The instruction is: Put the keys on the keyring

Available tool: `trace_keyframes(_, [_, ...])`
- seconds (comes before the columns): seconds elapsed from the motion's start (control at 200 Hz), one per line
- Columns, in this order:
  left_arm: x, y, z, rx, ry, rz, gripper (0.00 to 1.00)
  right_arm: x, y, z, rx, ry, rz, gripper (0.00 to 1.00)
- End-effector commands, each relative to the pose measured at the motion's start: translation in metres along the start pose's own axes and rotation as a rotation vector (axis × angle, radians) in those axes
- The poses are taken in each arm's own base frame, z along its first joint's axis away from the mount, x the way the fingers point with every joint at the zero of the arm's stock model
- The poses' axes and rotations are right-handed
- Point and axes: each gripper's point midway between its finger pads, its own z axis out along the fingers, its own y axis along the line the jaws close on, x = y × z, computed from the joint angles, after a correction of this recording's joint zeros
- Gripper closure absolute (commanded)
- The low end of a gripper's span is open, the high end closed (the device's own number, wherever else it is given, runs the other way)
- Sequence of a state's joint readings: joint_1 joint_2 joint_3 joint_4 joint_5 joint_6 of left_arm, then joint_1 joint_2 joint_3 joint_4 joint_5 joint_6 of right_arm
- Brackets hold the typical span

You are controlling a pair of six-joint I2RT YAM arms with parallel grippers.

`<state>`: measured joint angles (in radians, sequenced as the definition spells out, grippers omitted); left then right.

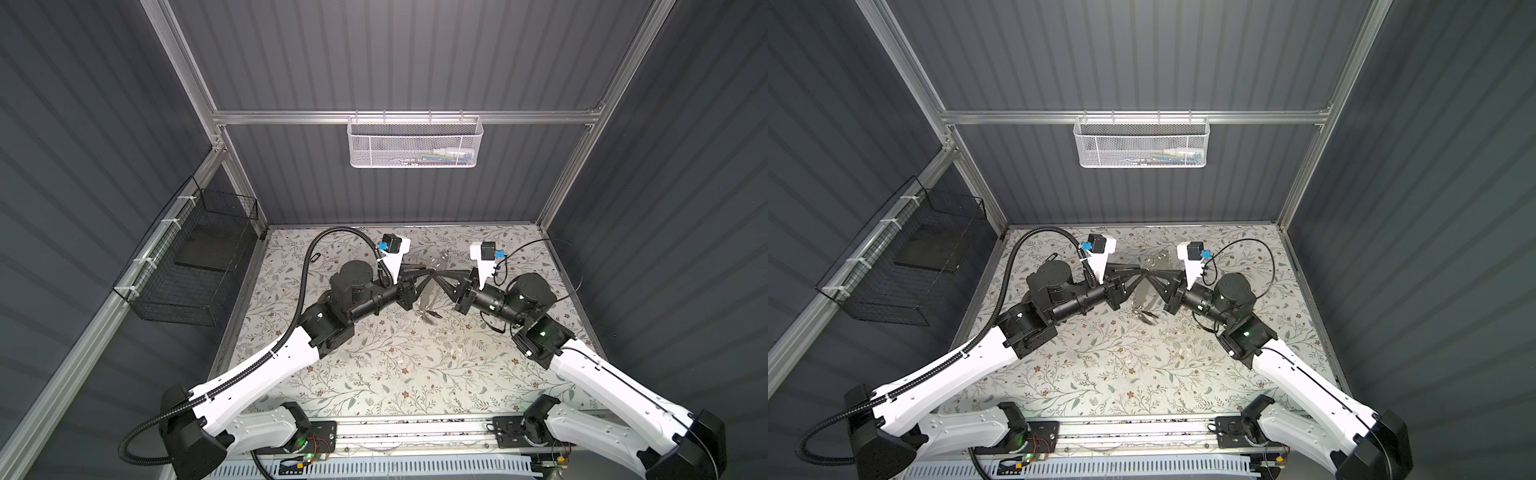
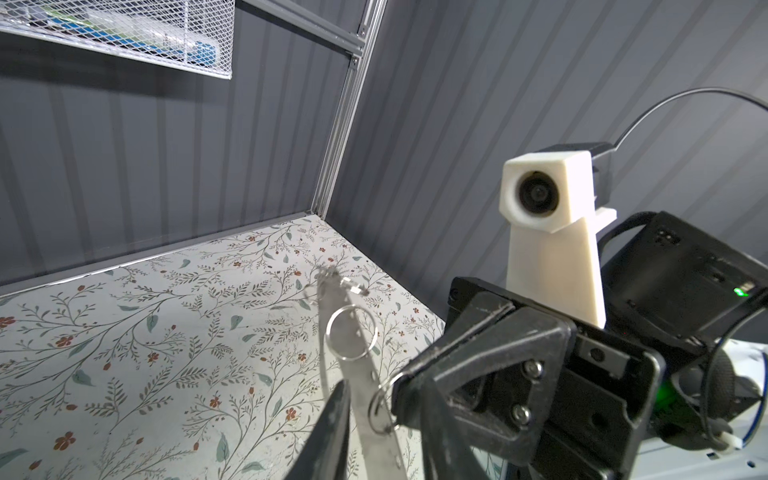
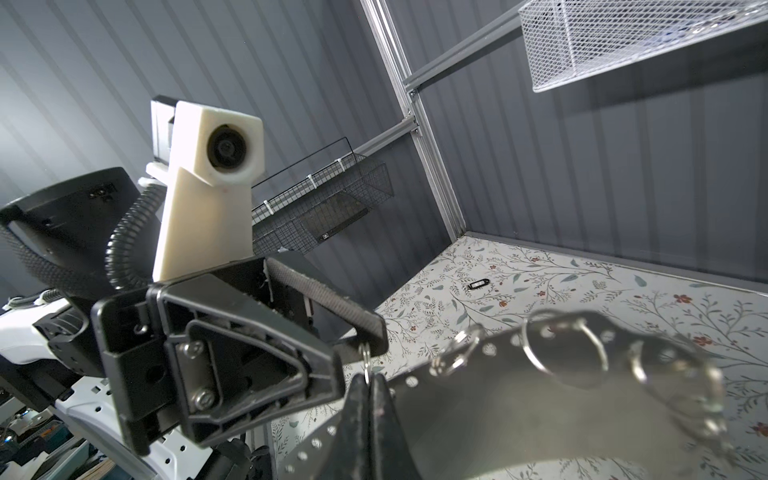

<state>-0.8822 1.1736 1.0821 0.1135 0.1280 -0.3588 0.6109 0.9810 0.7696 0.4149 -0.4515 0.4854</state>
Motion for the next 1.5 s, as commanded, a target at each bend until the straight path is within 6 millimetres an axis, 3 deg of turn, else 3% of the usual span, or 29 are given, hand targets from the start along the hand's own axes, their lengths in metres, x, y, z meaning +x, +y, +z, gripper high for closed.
trace_keyframes(0.0, [-0.011, -0.007, -0.005, 0.035, -0.04, -0.008, 0.73, -0.019, 0.012, -0.005, -0.049, -0.065, -0.009, 0.98])
trace_keyframes(0.135, [-0.007, -0.01, -0.005, 0.057, -0.029, -0.011, 0.74, -0.018, 0.013, -0.005, -0.061, -0.063, -0.005, 0.98])
trace_keyframes(0.355, [-0.005, -0.01, -0.003, 0.066, -0.018, -0.016, 0.86, -0.017, 0.012, -0.004, -0.063, -0.062, 0.005, 0.98])
trace_keyframes(0.48, [-0.006, -0.012, -0.003, 0.076, -0.023, -0.018, 0.86, -0.014, 0.013, -0.003, -0.081, -0.048, 0.01, 0.98])
trace_keyframes(0.6, [-0.01, -0.015, -0.003, 0.099, -0.03, -0.015, 0.92, -0.008, 0.011, 0.0, -0.092, -0.032, 0.029, 0.97])
trace_keyframes(0.66, [-0.008, -0.015, -0.002, 0.099, -0.025, -0.012, 1.0, -0.006, 0.012, 0.001, -0.104, -0.029, 0.038, 0.96])
trace_keyframes(0.806, [-0.007, -0.012, -0.002, 0.078, -0.017, -0.008, 1.0, -0.001, 0.007, 0.002, -0.088, -0.011, 0.035, 0.83])
trace_keyframes(0.886, [-0.005, -0.008, -0.003, 0.054, 0.001, 0.007, 1.0, 0.002, 0.001, 0.001, -0.052, 0.004, 0.025, 0.8])
trace_keyframes(0.961, [-0.003, -0.004, -0.003, 0.02, 0.033, 0.032, 1.0, 0.004, -0.007, -0.003, -0.01, 0.018, 0.013, 0.64])
trace_keyframes(1.226, [0.011, 0.009, -0.008, -0.064, 0.174, 0.16, 1.0, 0.017, -0.029, -0.02, 0.113, 0.146, -0.067, 0.62])
trace_keyframes(1.496, [0.026, 0.011, -0.019, -0.067, 0.302, 0.275, 1.0, 0.015, -0.016, -0.014, -0.002, 0.25, -0.103, 0.65])
